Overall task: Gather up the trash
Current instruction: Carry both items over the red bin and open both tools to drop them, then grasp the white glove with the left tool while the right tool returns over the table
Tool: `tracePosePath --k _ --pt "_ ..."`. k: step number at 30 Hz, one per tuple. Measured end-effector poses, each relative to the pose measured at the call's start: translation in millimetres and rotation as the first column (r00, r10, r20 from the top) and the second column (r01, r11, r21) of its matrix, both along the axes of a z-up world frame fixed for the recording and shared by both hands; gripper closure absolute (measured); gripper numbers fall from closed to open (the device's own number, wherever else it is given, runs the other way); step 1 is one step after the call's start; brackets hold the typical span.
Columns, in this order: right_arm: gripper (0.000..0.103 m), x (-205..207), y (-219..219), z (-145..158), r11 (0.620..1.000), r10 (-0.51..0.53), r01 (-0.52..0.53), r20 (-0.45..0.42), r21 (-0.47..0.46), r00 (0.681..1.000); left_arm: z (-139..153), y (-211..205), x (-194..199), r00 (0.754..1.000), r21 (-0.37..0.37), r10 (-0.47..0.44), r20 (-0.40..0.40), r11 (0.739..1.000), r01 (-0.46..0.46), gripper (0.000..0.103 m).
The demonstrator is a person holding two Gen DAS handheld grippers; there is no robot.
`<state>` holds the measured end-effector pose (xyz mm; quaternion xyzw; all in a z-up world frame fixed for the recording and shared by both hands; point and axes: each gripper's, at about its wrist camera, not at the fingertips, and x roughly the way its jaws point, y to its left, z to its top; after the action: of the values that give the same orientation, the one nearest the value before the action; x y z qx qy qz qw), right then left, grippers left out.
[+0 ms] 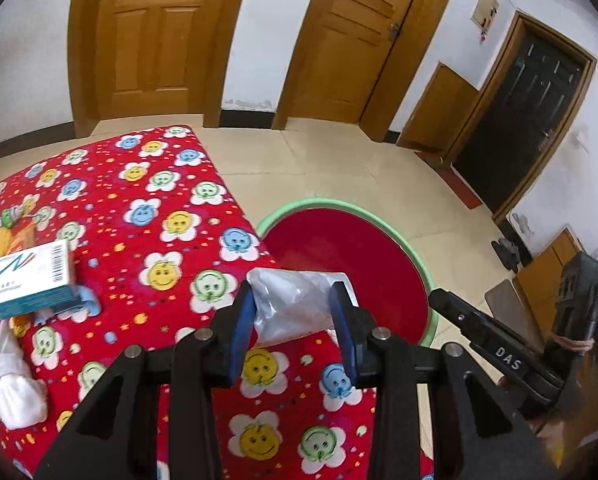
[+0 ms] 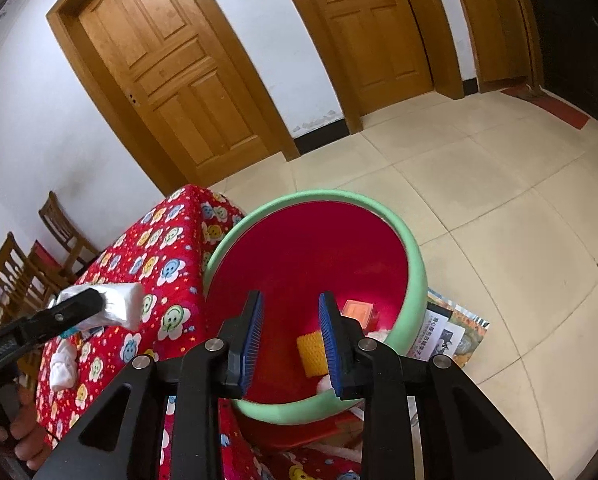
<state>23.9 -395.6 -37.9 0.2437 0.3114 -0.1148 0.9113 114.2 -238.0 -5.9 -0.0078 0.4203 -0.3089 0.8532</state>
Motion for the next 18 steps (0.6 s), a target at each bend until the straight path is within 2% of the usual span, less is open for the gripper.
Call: tracePosePath --k 8,13,18 --pt "0.074 -8 -10 3 1.0 -0.029 0.029 0.016 0.006 0.999 -12 -32 2 0.998 0.036 -0.062 -0.014 0.997 0.062 0.064" --pt "0.074 -11 -16 0 0.999 -0.037 0.037 0.014 0.013 0.999 -15 -40 2 0.997 0.04 -0.073 -0.02 0.996 0.074 0.052" --pt "0.074 -15 -18 2 0.999 -0.039 0.039 0.016 0.01 0.999 -12 -39 1 0.998 0.039 -0.059 -0.018 0.997 0.06 0.052"
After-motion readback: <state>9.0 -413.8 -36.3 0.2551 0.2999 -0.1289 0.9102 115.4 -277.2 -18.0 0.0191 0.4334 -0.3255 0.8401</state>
